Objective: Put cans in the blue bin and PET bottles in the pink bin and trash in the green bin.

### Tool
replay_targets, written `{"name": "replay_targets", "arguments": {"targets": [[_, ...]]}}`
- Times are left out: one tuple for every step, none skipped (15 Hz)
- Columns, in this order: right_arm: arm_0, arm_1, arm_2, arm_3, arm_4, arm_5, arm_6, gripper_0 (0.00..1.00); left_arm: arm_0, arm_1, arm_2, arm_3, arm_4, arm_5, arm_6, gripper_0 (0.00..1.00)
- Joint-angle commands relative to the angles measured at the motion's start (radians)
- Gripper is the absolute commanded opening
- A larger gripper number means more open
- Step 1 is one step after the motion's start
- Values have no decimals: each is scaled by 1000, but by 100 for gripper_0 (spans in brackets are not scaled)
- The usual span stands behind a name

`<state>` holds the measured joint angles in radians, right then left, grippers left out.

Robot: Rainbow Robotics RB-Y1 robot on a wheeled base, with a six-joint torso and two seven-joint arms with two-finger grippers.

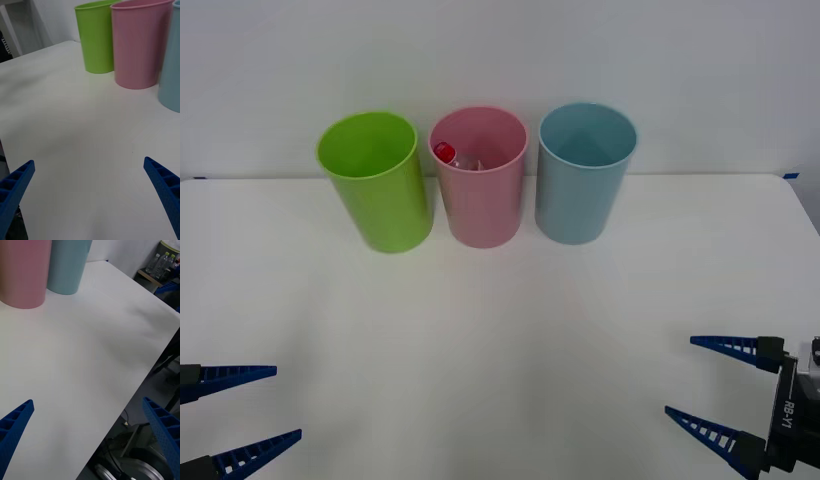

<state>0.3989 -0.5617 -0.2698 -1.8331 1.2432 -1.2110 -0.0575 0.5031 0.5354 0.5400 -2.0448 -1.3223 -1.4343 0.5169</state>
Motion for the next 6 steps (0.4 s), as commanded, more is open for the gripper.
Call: {"name": "replay_targets", "arguments": {"targets": [[0,0,0,0,15,-1,1,100,0,0,0,0,0,0,0,100],[0,0,0,0,15,-1,1,100,0,0,0,0,0,0,0,100],[0,0,0,0,15,-1,1,100,0,0,0,0,0,0,0,100],[0,0,0,0,15,-1,1,100,0,0,0,0,0,0,0,100],[0,0,0,0,15,-1,1,100,0,0,0,0,0,0,0,100],[0,0,0,0,15,-1,1,100,0,0,0,0,0,0,0,100]]}}
